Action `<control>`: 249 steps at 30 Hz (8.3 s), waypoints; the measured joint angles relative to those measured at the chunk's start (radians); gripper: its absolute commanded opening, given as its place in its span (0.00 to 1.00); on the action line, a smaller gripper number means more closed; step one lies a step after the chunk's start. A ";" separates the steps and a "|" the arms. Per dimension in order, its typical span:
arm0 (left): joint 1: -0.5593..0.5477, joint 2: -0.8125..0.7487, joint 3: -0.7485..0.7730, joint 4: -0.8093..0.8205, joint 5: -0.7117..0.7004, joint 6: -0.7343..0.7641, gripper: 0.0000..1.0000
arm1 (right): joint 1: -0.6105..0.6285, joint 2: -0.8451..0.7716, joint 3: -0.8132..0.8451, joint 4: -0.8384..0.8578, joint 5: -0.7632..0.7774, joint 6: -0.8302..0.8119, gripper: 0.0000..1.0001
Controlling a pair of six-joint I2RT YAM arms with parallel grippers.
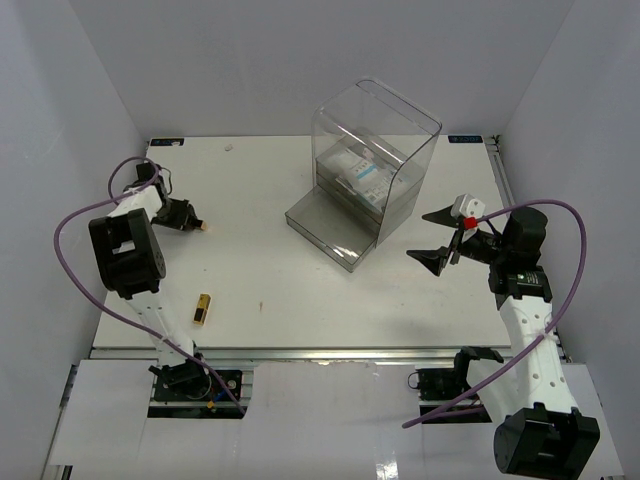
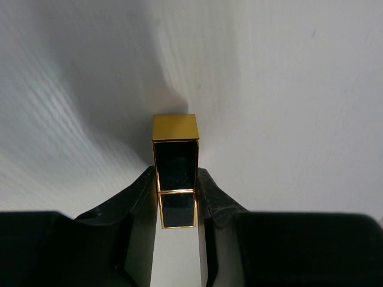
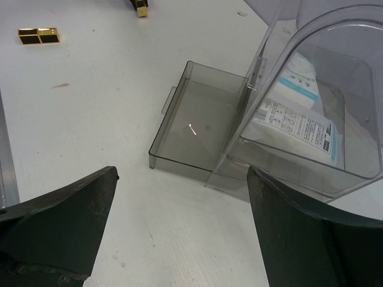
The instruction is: Organize the makeup
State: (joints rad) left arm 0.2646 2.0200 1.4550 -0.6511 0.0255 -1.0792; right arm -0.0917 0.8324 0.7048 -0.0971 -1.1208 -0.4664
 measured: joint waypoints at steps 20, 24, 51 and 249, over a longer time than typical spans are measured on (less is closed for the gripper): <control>-0.503 -0.325 -0.294 0.510 0.645 0.305 0.01 | -0.007 -0.002 -0.001 0.000 0.008 -0.001 0.95; -0.554 -0.297 -0.271 0.519 0.647 0.335 0.13 | -0.013 -0.002 -0.001 0.000 0.008 -0.002 0.95; -0.633 -0.040 -0.040 0.503 0.595 0.369 0.57 | -0.019 -0.002 -0.002 0.000 0.007 -0.005 0.94; -0.292 -1.508 -1.088 0.452 0.597 0.190 0.87 | 0.741 0.955 0.606 -0.305 0.875 -0.514 0.49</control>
State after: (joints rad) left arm -0.0273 0.5116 0.3667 -0.1993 0.6225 -0.8890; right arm 0.6491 1.7876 1.3110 -0.4026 -0.2455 -0.9801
